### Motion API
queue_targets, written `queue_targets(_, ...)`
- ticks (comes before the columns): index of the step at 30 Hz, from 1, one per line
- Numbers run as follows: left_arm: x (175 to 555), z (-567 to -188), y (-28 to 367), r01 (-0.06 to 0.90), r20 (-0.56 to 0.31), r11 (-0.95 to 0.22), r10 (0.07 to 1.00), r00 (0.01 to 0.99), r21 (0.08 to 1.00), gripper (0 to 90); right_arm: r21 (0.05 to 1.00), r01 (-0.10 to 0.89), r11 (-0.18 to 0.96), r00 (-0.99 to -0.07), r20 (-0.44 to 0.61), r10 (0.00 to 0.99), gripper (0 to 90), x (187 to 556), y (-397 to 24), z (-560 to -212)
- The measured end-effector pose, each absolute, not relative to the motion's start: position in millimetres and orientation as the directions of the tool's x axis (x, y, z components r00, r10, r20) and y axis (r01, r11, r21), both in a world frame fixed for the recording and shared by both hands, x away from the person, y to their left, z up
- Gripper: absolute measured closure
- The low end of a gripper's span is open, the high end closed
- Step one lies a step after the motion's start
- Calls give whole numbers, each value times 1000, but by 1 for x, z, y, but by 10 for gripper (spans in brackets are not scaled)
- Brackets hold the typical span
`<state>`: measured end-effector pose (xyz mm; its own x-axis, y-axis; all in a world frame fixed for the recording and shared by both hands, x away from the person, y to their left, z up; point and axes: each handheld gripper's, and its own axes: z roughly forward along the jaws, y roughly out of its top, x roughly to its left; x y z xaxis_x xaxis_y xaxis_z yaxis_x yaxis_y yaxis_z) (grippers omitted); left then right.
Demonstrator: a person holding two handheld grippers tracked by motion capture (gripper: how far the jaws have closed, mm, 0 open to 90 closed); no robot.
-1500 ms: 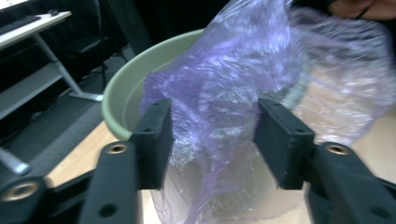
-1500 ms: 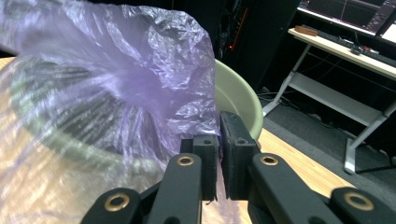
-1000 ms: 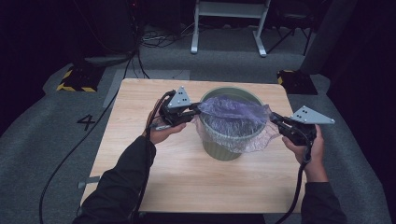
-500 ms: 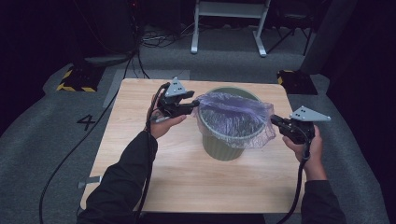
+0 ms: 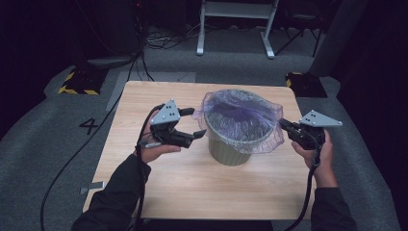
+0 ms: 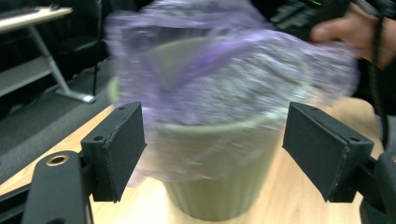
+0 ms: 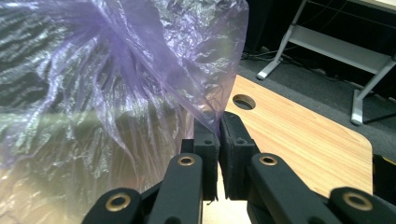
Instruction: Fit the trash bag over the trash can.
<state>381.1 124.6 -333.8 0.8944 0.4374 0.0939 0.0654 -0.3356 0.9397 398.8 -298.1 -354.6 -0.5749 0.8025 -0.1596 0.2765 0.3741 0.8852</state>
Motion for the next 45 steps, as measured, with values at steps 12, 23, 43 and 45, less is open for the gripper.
queue_targets(12, 376, -359, 95, 12, 259, -496, 473, 842, 868, 529, 881, 255, 398, -603, -176, 778, 852, 395, -290, -348)
queue_targets(23, 389, -371, 94, 48, 223, -445, 536, 814, 894, 883, 887, 256, 385, -601, -166, 782, 844, 394, -293, -352)
queue_targets(43, 401, -413, 94, 119, 174, -526, 474, 863, 842, 900, 888, 292, 356, -592, -125, 796, 868, 395, -303, -367)
queue_targets(45, 404, -418, 93, 128, 172, -542, 468, 867, 830, 900, 887, 301, 349, -588, -116, 801, 875, 396, -304, -369)
